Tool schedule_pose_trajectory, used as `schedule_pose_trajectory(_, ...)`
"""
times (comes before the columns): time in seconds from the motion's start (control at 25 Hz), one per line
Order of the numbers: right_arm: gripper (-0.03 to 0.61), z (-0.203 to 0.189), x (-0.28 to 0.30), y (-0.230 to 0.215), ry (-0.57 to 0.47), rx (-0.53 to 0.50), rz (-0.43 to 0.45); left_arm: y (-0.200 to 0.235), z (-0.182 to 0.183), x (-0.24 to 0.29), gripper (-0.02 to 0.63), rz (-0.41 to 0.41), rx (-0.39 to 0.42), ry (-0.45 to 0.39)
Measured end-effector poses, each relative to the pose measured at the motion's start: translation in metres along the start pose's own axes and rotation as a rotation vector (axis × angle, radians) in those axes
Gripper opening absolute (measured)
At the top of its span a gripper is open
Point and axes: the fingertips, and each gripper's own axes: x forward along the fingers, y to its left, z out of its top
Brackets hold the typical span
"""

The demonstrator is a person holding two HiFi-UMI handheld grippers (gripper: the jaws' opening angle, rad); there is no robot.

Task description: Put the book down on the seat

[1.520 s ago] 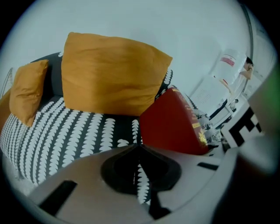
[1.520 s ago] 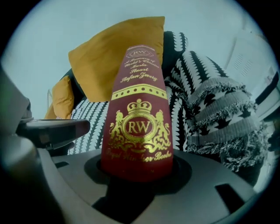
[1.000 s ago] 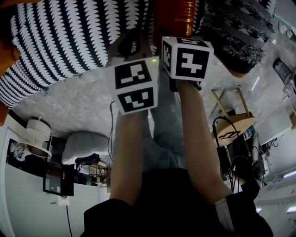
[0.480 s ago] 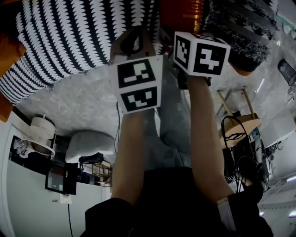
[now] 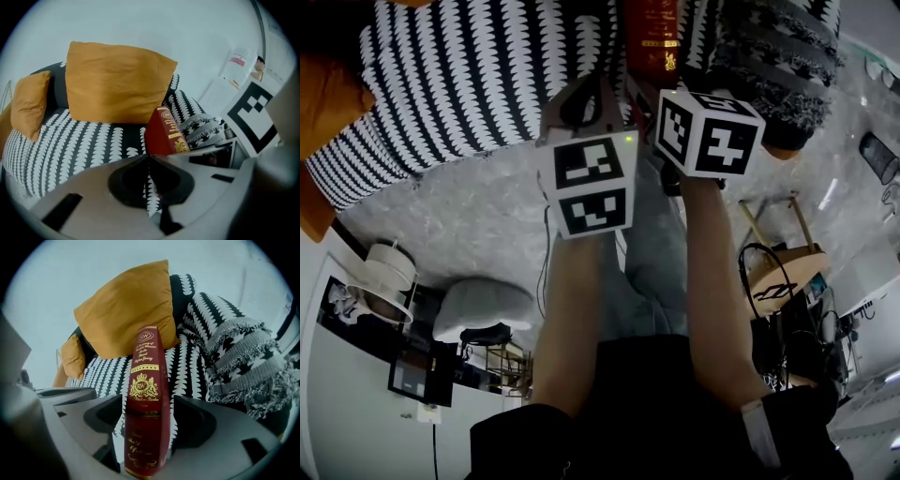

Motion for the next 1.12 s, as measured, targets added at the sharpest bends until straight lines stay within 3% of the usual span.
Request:
schedule_pose_trajectory(0.2, 0.347, -0.001, -0.016, -0.001, -0.055, -0.011, 0.039, -0.009, -0.004, -0.004, 0.014, 0.007, 0.0, -0.007)
schedule_pose_trajectory(0.36, 0.304, 0.027, -0.055, -0.01, -0.138, 0.004, 0.07, -0.032, 0.019, -0.011, 0.014, -0.006, -0.012, -0.03)
schedule_pose_trajectory(0.52, 0.175, 0.047, -0.086, 0.01, -0.248, 0.001, 0.117, -0.035, 0.027, -0.025, 0.014, -0.013, -0.017, -0.05)
schedule_pose_trajectory(0.64, 0.075, 0.048, -0.1, 0.02, -0.272, -0.001, 0.14, -0.04, 0.026, -0.038, 0.014, -0.011, -0.012, -0.056)
schedule_pose_trajectory(0.72, 0.042, 0.05, -0.114, 0.023, -0.289, 0.015, 0.164, -0.05, 0.029, -0.046, 0.014, -0.021, -0.003, -0.071)
schedule_pose_trajectory(1.12, 0.009, 0.071, -0.187, 0.061, -0.406, -0.047, 0.218, -0.067, 0.071, -0.115, 0.014, -0.034, -0.019, -0.2)
